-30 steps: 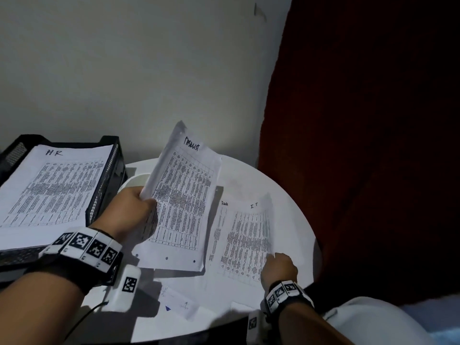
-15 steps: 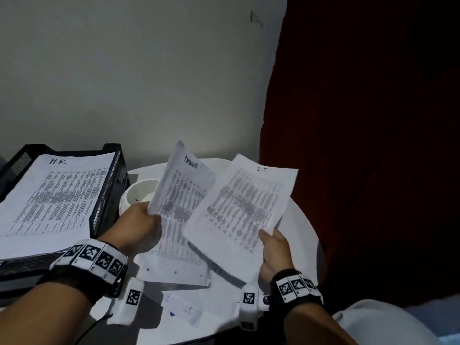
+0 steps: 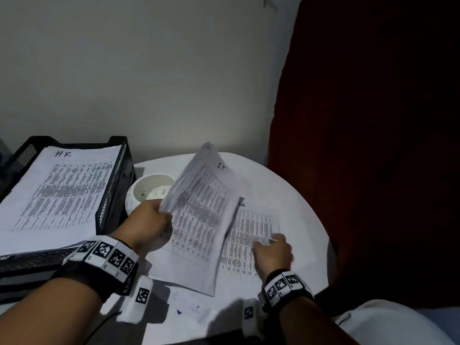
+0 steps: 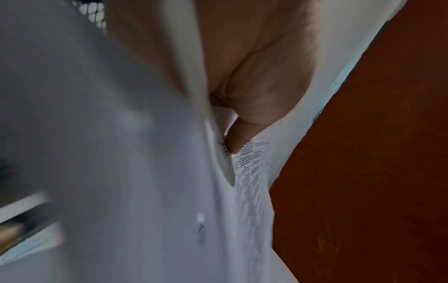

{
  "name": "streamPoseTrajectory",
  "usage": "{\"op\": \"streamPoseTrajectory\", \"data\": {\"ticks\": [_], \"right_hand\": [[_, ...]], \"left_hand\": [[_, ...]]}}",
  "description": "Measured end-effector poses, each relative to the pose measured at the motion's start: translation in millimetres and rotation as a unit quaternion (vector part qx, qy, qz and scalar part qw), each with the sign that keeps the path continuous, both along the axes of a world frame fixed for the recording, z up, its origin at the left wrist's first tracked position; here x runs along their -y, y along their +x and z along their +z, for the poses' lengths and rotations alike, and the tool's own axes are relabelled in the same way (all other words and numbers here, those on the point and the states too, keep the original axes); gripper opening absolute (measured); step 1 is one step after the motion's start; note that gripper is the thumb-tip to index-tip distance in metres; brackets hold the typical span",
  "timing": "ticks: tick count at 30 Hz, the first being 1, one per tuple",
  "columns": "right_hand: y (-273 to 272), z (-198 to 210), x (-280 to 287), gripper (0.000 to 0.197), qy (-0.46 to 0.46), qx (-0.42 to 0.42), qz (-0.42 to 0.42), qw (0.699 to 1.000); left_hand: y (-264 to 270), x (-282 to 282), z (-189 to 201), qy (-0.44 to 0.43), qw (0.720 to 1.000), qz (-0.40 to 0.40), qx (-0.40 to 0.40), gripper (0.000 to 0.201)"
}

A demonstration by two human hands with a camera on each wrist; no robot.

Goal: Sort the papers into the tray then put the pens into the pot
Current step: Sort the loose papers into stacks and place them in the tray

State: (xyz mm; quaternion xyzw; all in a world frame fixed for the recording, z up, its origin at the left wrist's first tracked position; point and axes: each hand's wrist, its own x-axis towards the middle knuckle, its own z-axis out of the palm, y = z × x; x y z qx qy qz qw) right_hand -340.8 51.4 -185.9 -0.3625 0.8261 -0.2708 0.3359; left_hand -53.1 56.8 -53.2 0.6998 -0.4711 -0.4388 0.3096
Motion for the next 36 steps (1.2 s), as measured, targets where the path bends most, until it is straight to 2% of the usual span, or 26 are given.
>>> {"op": "streamPoseTrajectory", "data": {"ticks": [1, 3, 4, 6, 8, 11, 12, 15, 18, 19, 20, 22, 25, 28, 29, 31, 33, 35, 36], "right_hand": [[-10.2, -1.5, -5.8, 0.074, 0.045, -0.066, -0.003, 0.997], [-23.0, -4.5, -17.4, 0.098, 0.101, -0.132, -0.001, 0.986], [-26.4, -14.0, -17.5, 0.105, 0.111, -0.140, 0.000, 0.984], [-29.7, -27.5, -12.9, 0.107, 0.098, -0.101, -0.017, 0.990], [-34.1, -37.5, -5.6, 0.090, 0.087, -0.039, -0.039, 0.995], [-38.7, -27.4, -0.8, 0.028, 0.013, 0.014, -0.082, 0.996], [-37.8, -19.4, -0.8, 0.019, -0.031, 0.046, -0.101, 0.993], [-30.9, 5.0, 2.3, 0.023, -0.131, 0.174, -0.135, 0.967], [-11.5, 38.3, 2.1, 0.022, -0.154, 0.341, -0.110, 0.921], [-5.7, 49.1, 0.9, 0.021, -0.152, 0.368, -0.090, 0.913], [0.7, 57.2, -0.4, 0.021, -0.152, 0.389, -0.071, 0.906], [14.3, 65.0, -4.4, 0.023, -0.146, 0.411, -0.034, 0.899], [34.7, 61.7, -10.5, 0.029, -0.128, 0.428, 0.015, 0.894], [53.8, 62.8, -13.4, 0.031, -0.113, 0.423, 0.051, 0.898], [58.7, 64.3, -13.2, 0.030, -0.111, 0.410, 0.060, 0.903], [67.6, 67.6, -11.3, 0.028, -0.108, 0.383, 0.072, 0.915], [71.1, 63.4, -6.3, 0.027, -0.092, 0.358, 0.058, 0.927], [68.4, 51.3, -2.0, 0.031, -0.073, 0.332, 0.002, 0.940], [64.8, 42.3, 0.5, 0.037, -0.067, 0.292, -0.026, 0.954]], "left_hand": [[4.5, 0.7, 2.5, -0.009, 1.000, 0.009, 0.016, 0.015], [13.9, 2.7, 6.0, -0.025, 0.998, 0.012, 0.055, 0.016], [18.5, 4.1, 6.5, -0.033, 0.997, 0.017, 0.067, 0.016], [29.0, 7.8, 6.1, -0.035, 0.997, 0.030, 0.065, 0.013], [36.2, 10.3, 5.1, -0.042, 0.995, 0.046, 0.077, 0.009], [42.4, 14.1, 1.7, -0.049, 0.992, 0.059, 0.095, 0.010], [42.5, 15.2, 0.9, -0.053, 0.992, 0.058, 0.098, 0.010], [38.6, 14.0, 1.8, -0.057, 0.992, 0.041, 0.107, 0.012], [32.9, 11.6, 2.8, -0.044, 0.995, 0.026, 0.087, 0.015], [30.6, 11.7, 2.2, -0.032, 0.997, 0.025, 0.068, 0.014], [27.8, 10.9, 1.4, -0.018, 0.999, 0.024, 0.020, 0.011], [21.7, 9.8, 1.0, 0.000, 0.991, 0.051, -0.122, 0.019], [12.9, 11.4, -1.1, -0.008, 0.975, 0.069, -0.210, 0.029], [7.6, 5.9, 4.5, -0.019, 0.992, 0.029, -0.123, 0.038], [7.2, 5.6, 6.2, -0.024, 0.990, 0.008, -0.137, 0.038], [7.3, 4.9, 1.9, -0.024, 0.986, -0.009, -0.166, 0.023], [17.4, 4.5, -0.8, -0.039, 0.995, -0.007, -0.093, 0.010], [29.8, 6.2, 2.3, -0.051, 0.998, 0.011, -0.045, 0.010], [35.7, 5.8, 6.3, -0.055, 0.997, 0.018, -0.046, 0.012]]}}
